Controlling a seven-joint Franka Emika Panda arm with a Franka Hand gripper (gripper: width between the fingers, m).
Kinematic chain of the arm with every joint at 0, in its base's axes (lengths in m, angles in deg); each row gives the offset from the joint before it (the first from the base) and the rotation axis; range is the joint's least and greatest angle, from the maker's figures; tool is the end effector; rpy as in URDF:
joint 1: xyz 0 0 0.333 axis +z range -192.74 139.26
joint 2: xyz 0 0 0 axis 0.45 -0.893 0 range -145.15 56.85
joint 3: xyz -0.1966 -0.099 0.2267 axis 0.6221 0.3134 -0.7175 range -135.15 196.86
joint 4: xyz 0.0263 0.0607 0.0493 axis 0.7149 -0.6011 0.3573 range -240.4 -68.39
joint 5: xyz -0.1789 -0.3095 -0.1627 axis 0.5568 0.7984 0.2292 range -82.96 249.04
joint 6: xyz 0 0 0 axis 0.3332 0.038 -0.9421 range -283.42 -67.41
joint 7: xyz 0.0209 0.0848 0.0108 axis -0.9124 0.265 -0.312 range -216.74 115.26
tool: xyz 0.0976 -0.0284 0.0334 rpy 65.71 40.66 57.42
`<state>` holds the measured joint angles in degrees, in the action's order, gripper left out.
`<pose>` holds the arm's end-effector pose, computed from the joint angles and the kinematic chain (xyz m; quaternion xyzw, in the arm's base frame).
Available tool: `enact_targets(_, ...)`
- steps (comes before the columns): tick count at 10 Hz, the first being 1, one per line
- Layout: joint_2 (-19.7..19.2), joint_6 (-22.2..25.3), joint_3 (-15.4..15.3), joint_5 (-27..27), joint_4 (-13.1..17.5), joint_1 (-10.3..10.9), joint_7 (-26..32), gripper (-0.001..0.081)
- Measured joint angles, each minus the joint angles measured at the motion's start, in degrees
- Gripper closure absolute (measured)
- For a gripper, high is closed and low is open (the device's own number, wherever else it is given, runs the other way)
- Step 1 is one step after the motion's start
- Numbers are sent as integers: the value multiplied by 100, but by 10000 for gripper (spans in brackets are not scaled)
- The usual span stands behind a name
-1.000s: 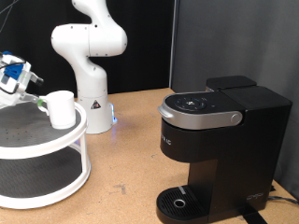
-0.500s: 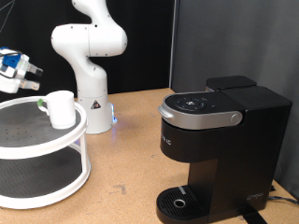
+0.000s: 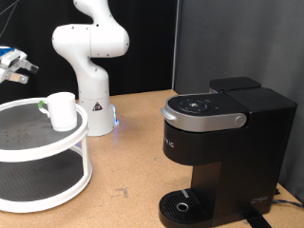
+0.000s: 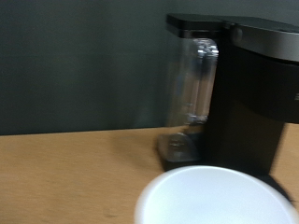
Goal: Make a cup of coffee with the keurig machine
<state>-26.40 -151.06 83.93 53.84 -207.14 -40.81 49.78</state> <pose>0.1924 -0.2959 0.3525 -0.8126 -0.2281 -0.2957 0.4474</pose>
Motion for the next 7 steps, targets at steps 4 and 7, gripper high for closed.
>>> enact_targets(4, -21, -657, -261, -388, -108, 78, -195, -2)
enact_targets(7, -310, -833, -477, -194, -217, 112, -309, -2)
